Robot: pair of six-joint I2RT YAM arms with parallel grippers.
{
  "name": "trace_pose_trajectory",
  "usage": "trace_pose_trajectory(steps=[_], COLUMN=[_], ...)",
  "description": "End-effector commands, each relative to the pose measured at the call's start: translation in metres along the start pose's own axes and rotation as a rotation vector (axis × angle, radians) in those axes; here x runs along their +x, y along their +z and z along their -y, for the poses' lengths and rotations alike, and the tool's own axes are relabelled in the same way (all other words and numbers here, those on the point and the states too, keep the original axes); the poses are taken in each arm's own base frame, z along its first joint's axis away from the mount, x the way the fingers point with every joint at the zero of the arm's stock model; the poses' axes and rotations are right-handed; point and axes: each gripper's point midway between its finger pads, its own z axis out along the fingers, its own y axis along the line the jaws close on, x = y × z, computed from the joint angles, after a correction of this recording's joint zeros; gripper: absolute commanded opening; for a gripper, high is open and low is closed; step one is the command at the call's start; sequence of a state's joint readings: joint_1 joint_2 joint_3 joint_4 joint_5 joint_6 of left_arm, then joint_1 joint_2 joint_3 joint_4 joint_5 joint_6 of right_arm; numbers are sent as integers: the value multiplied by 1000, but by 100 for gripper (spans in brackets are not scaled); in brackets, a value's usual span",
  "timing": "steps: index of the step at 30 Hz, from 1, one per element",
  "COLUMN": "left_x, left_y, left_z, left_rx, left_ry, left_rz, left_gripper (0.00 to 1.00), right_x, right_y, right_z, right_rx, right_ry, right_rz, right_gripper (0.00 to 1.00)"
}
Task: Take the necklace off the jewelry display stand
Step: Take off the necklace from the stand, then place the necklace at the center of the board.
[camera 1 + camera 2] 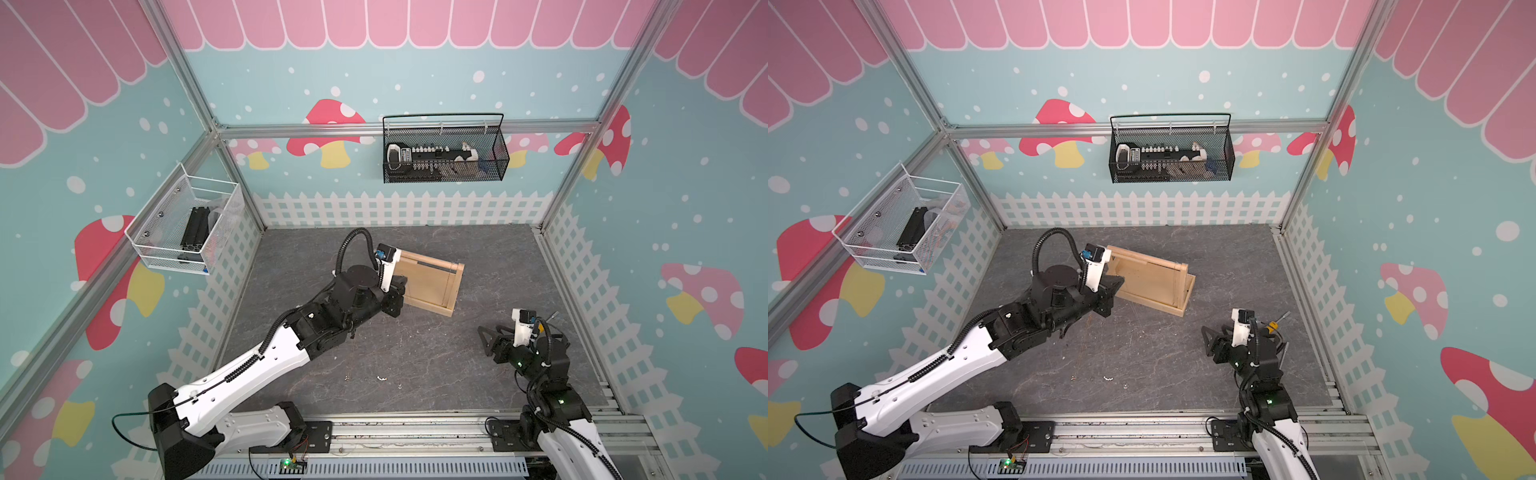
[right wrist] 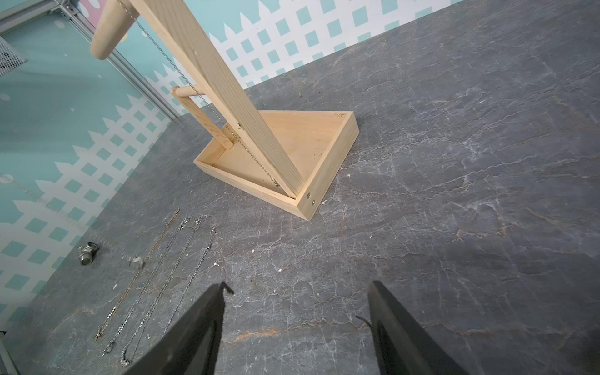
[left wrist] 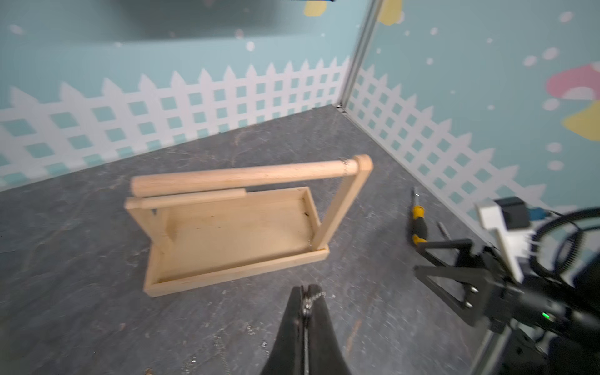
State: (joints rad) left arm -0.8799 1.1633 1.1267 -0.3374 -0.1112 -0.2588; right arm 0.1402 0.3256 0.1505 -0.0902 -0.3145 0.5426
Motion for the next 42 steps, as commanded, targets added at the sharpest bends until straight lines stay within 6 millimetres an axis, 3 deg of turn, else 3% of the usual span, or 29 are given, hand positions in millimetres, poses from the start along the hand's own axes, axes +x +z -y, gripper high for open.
trace_pose_trajectory(steps=[1,6,10,27,42], left_x=[16,31,44,98,117], left_y=[-10,-24,-32,-28,-30], left_z=[36,69,78,96,106], left_rx=[180,303,339,403,403], left_ry=[-50,-67,-80,-162,-154], left_rz=[-50,-68,-75,-161,-177], left_gripper=[0,0,0,0,0], right_x=[1,1,1,0,1], right_y=[0,-1,-2,-3,-3], right_z=[-3,-3,-3,-4,-3], right_rx=[-15,-11,-11,-15,-14], right_ry=[-3,-6,-8,-9,-9], right_rz=[0,2,5,8,6], right_gripper=[71,71,71,72,72])
